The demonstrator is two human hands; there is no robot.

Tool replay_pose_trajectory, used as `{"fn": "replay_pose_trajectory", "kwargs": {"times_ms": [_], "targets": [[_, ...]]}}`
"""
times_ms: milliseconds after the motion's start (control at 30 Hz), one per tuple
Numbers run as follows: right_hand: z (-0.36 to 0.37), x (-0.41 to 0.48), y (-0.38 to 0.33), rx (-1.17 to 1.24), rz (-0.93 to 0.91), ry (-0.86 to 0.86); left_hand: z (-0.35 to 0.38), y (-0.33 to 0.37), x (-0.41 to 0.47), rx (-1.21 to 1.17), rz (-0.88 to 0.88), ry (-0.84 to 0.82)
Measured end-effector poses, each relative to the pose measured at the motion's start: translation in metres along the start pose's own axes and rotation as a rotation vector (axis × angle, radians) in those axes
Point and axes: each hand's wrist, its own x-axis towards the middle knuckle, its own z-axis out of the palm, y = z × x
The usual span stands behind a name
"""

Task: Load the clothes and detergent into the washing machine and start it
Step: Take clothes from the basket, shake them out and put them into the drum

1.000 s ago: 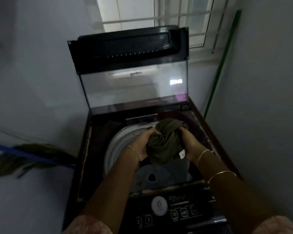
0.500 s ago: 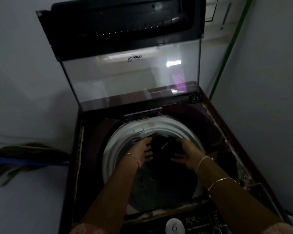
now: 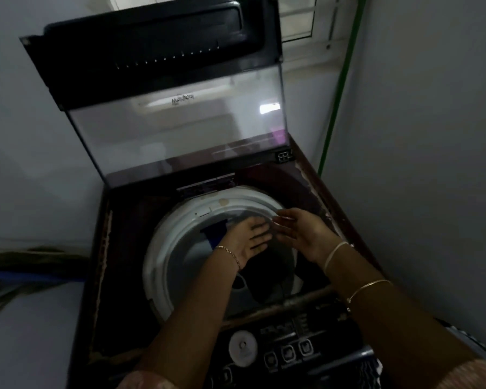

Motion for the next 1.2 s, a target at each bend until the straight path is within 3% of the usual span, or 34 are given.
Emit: {"fn": "replay_pose_trajectory", "kwargs": {"times_ms": [267,467,833,1200], "targets": [[-0.094,-0.088,-0.024,0.095,-0.158,-0.097,0.117,-0.025,-0.075,-0.026,0.146,-0.092],[-0.205,-0.149,-0.021,0.089,-0.194,-0.053,0.214,-0.08,-0.115,0.006,0.165,-0.168],[-0.392,-0.171,0.069,0.153,-0.031,0.199,0.319,-0.216,-0.099,0.186,-0.115,-0.223],[-0.496,-0.133,0.195,0.124,0.213,0.45,0.321,-0.353,-0.015,0.357,-0.355,-0.133]]}}
